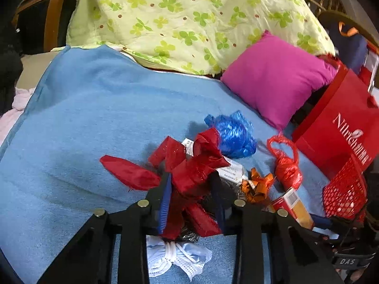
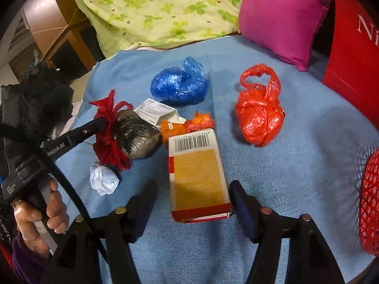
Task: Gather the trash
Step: 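Grasp the red ribbon bundle with the left tool, then lift the medicine box with right tool while left tool lifts the red ribbon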
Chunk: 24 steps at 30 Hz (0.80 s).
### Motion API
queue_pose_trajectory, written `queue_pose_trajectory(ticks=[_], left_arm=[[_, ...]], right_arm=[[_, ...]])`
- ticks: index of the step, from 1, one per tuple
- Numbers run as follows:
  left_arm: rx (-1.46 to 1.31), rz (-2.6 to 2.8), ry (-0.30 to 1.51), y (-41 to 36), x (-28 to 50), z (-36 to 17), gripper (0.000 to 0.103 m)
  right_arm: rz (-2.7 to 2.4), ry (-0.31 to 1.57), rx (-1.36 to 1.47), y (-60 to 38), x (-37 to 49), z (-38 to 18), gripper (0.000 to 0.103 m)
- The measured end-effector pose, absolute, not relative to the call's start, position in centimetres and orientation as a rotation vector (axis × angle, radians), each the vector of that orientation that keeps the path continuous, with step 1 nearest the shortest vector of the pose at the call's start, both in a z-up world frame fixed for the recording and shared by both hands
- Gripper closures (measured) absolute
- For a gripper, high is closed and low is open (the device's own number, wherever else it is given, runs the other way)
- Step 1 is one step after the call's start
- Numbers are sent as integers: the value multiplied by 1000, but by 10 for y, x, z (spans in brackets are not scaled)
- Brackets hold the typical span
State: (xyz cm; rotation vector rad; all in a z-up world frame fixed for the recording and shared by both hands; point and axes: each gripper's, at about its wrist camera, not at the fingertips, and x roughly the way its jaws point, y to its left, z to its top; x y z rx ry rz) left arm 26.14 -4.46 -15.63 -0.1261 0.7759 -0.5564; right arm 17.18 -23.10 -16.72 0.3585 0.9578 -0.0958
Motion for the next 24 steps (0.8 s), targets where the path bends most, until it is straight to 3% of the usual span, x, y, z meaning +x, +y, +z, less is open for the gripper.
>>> queue_pose_trajectory(ticks=[14, 16, 24], left_arm=[[-175, -589, 644, 0, 225, -118, 69], [-167, -599, 643, -3, 223, -118, 69], [-134, -629, 660, -14, 214, -122, 69]], right_arm=[[-144, 925, 330, -223, 174, -165, 36], [-156, 935, 288, -218, 176, -168, 52], [-148, 923, 288, -220, 173, -169, 54]])
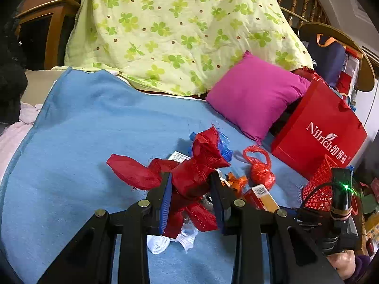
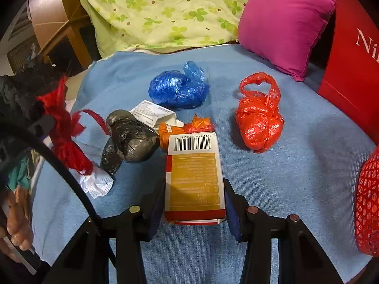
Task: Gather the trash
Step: 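Lift the medicine box with right tool while left tool lifts the red ribbon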
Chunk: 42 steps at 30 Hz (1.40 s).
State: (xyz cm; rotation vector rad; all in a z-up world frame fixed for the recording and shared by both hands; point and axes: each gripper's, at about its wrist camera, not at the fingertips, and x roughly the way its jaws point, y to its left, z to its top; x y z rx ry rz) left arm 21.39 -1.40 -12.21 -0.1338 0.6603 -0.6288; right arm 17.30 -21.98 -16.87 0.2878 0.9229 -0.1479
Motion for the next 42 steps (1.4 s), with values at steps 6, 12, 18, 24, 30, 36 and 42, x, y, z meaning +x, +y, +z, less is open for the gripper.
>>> queue_pose_trajectory(ticks=[6, 12, 18, 24, 30, 36, 42], left_arm=[[-116, -627, 681, -20, 206, -128, 69], [-152, -612, 705, -12, 199, -136, 69], [-168, -597, 727, -7, 183, -147, 69], [-166, -593, 742, -8, 159, -154, 69], [-160, -589, 753, -3, 124, -156, 69], [-139, -584, 756, 0, 99, -151, 69], [-138, -590, 767, -1, 86, -141, 69]], right_arm=[[-136, 894, 305, -222, 167, -162, 54], [-129, 848, 317, -227, 160, -152, 54], [-112, 823, 331, -229, 155, -145, 54], [-101, 798, 319, -230, 149, -139, 54], [-91, 784, 332, -232, 143, -134, 54], [-76, 736, 291, -224, 135, -123, 54], [-63, 681, 263, -220, 123, -112, 54]])
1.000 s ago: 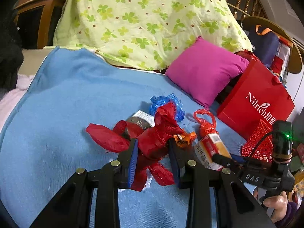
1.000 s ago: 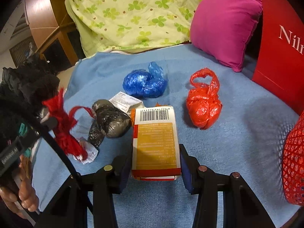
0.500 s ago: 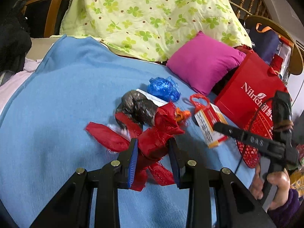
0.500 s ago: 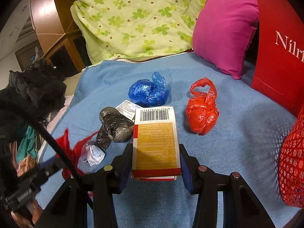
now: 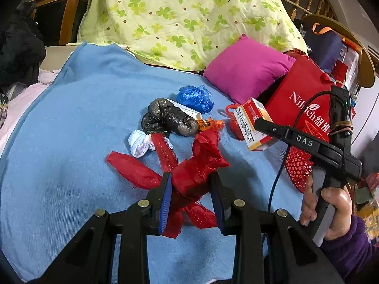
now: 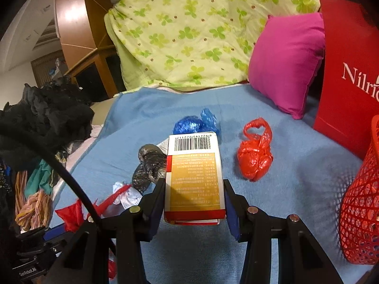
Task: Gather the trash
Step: 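Lift the medicine box with right tool while left tool lifts the red ribbon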
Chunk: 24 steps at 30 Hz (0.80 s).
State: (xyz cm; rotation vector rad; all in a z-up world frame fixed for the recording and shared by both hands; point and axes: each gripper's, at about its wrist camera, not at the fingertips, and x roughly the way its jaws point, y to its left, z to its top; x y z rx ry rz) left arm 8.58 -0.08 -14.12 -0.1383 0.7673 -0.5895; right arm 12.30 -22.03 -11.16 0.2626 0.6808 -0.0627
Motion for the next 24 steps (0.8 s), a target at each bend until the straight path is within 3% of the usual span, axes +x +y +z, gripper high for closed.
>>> queue_pose_trajectory(ticks=[24], left_arm=[[-15, -646, 777, -54, 50, -112, 69]], right_arm=[[-66, 492, 213, -236, 65, -73, 54]])
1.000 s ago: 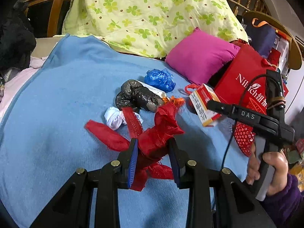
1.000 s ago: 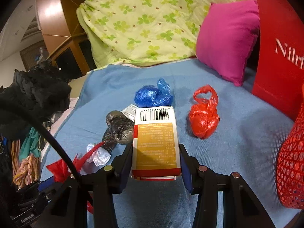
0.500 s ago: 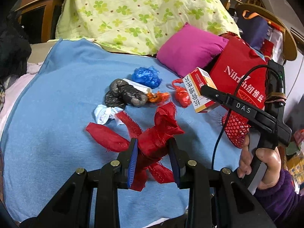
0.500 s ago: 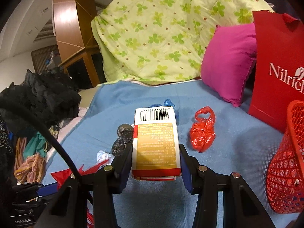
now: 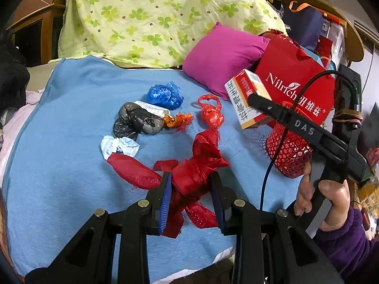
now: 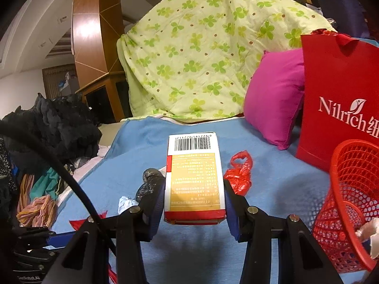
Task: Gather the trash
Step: 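Lift the medicine box with right tool while left tool lifts the red ribbon, then carry box and ribbon over the red mesh basket and open both tools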
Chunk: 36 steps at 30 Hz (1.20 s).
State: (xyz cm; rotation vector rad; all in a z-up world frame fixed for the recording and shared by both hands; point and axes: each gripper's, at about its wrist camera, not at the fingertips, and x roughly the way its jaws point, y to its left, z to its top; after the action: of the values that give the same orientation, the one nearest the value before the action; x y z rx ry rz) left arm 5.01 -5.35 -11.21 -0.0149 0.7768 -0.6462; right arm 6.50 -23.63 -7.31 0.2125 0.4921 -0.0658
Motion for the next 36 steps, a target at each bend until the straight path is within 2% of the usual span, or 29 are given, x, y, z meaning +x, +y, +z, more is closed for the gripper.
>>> queue_pose_trajectory(ticks=[23, 36], left_arm=[[-5, -721, 814, -119, 50, -92, 69], [49, -850, 679, -200, 55, -29, 69]], right_arm=[[-178, 336, 265, -307, 6, -46, 54], [-347, 184, 379, -366, -47, -35, 54]])
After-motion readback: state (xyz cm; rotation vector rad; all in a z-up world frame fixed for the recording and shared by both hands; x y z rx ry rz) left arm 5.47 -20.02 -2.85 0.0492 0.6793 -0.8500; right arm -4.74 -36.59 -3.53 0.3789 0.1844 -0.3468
